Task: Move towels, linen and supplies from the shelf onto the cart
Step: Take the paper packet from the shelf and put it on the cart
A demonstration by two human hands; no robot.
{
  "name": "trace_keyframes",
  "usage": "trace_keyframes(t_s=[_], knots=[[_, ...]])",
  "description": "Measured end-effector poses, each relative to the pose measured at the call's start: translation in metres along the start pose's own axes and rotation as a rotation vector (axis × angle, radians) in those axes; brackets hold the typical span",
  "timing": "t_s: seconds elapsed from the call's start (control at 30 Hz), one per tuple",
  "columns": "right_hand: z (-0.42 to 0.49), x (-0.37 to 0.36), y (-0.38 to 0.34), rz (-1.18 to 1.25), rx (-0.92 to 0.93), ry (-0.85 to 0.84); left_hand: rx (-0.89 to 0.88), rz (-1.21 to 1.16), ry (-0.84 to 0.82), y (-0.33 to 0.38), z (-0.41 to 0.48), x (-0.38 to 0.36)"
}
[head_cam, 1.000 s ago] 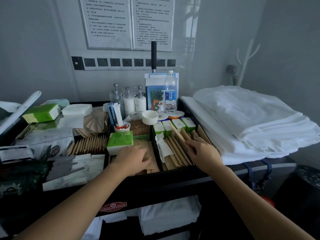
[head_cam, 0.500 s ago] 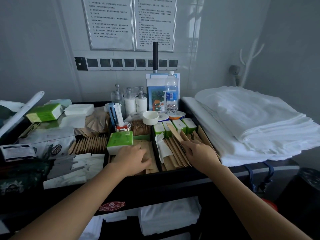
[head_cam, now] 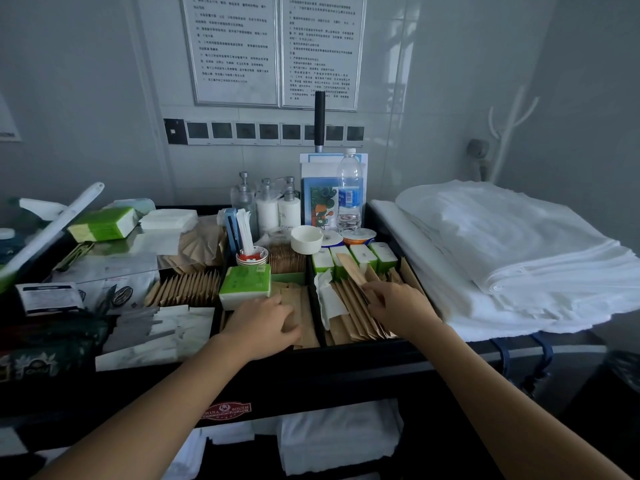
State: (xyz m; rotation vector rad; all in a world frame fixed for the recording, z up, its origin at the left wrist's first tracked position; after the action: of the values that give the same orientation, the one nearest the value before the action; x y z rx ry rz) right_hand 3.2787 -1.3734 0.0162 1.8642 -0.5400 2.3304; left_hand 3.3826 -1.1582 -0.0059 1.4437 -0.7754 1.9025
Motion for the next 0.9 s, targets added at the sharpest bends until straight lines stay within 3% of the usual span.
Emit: trace_keyframes(t_s=[0.23,0.37,0.47,0.7,0.9], knots=[[-0.003,0.025,0.006,0.211,-0.043,0.214,0.013,-0.001,-0.007,0.001,0.002,-0.001],[-0.005,0.016,0.008,0.122,-0.067,0.108,0.017,-0.006,-0.003,0.001,0.003,-0.002],[-0.005,0.003,0.007,0.190,-0.073,0.049,0.011,-0.015,0.008,0.001,0.004,-0.002],[0.002,0.005,0.013,0.329,-0.129,0.109,-0.002,-0.023,0.036,0.000,0.001,-0.001],[0.003,-0.004,0.013,0.304,-0.098,0.121,-0.001,-0.033,0.046,0.000,0.000,-0.002]])
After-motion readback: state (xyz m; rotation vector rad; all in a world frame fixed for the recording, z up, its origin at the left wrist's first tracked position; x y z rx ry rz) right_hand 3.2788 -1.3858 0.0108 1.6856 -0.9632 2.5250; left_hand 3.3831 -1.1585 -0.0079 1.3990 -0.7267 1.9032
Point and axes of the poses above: each hand's wrist, its own z-axis towards the middle knuckle, its own x-axis out of the back of the hand, y = z × x, the point moved 7 cm from there along z, towards the middle knuckle, and after that the axes turned 1 degree about -z, right-handed, at the moved point
